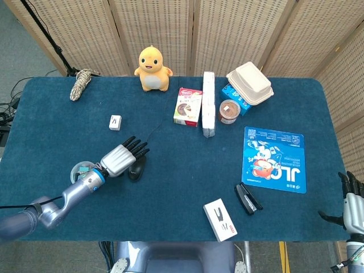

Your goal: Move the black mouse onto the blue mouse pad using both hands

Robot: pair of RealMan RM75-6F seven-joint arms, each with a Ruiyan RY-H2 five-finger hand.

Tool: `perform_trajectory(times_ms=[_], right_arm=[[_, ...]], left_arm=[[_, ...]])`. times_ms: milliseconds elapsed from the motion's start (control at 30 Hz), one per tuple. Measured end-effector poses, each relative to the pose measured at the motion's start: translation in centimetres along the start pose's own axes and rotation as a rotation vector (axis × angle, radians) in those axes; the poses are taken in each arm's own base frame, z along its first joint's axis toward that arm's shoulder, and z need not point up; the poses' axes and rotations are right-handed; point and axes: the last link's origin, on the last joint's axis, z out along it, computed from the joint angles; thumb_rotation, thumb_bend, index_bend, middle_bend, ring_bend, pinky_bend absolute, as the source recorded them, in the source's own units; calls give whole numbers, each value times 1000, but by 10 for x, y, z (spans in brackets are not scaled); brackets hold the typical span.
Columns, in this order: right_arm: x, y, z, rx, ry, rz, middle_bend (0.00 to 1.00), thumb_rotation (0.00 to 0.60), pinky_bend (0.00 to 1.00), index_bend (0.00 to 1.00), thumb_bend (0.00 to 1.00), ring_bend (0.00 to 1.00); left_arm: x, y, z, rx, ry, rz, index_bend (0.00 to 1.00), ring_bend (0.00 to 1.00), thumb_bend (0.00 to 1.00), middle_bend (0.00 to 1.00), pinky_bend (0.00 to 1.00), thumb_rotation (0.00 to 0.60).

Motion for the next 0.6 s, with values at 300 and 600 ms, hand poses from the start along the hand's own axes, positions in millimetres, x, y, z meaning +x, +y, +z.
perform_trajectory(times_ms=[300, 600], right_arm=[[3, 3, 0, -4, 5, 8, 0, 600, 0, 0, 0, 0], [5, 4, 0, -7, 13, 11, 0, 600, 0, 0, 0, 0]], left_arm=[[2, 15, 19, -28, -5, 25, 0, 0, 0, 0, 1, 600], [1, 20, 25, -52, -32, 38, 217, 176, 40, 155, 265, 600]])
